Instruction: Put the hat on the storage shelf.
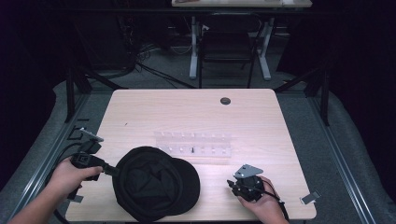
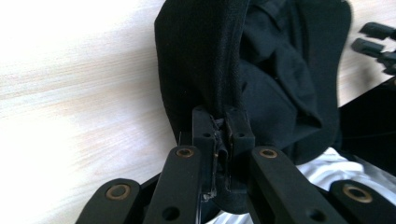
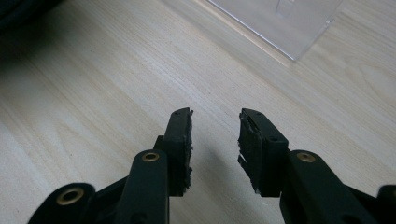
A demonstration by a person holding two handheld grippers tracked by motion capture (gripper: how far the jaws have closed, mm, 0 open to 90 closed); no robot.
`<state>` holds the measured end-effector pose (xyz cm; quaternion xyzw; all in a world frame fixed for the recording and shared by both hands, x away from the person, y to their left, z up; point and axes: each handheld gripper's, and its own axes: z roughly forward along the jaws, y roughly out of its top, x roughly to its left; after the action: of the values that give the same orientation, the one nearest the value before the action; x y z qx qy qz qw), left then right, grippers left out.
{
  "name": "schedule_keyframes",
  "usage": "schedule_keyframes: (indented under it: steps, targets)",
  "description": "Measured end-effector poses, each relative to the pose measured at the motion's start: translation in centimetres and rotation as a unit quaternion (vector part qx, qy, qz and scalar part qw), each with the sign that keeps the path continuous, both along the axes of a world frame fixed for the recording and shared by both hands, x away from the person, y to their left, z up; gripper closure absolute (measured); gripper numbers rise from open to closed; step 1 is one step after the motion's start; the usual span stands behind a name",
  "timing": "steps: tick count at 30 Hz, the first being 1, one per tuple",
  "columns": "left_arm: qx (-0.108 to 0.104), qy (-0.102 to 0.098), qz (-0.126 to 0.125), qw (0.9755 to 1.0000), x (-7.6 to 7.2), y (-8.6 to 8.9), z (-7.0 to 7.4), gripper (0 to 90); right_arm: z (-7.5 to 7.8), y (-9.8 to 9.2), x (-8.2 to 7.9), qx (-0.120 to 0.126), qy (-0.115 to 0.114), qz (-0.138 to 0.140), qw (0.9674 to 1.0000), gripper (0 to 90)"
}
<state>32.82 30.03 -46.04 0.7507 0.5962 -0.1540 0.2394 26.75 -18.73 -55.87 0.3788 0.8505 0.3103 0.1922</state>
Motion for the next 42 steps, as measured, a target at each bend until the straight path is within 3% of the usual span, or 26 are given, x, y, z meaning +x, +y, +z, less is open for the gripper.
schedule_keyframes:
  steps: [11, 14, 29, 30, 40, 42]
  targets:
    - [-0.014, 0.004, 0.005, 0.9999, -0.2, 0.3, 1.5, 85.8, -0.1, 0.0, 0.0, 0.0, 0.002, -0.001, 1.0, 63.3]
    - [-0.027, 0.006, 0.008, 0.9996, -0.2, 0.4, 1.9, 85.8, -0.1, -0.1, 0.1, 0.003, 0.004, -0.002, 1.0, 63.2]
    - [-0.042, 0.008, 0.012, 0.999, -0.3, -0.1, 3.9, 85.9, -0.1, -0.1, 0.1, 0.003, 0.003, -0.005, 1.0, 63.0]
    - [-0.048, 0.017, 0.018, 0.9985, -0.4, -0.3, 4.3, 85.9, -0.1, -0.1, 0.1, 0.0, 0.003, -0.005, 1.0, 62.9]
    - [-0.072, 0.017, 0.041, 0.9964, -0.6, -0.5, 5.2, 85.9, 0.0, -0.2, 0.1, 0.001, 0.003, -0.002, 1.0, 62.7]
    - [-0.091, 0.02, 0.046, 0.9946, -0.7, -0.4, 5.4, 85.9, 0.0, -0.2, 0.1, 0.001, 0.003, -0.004, 1.0, 62.6]
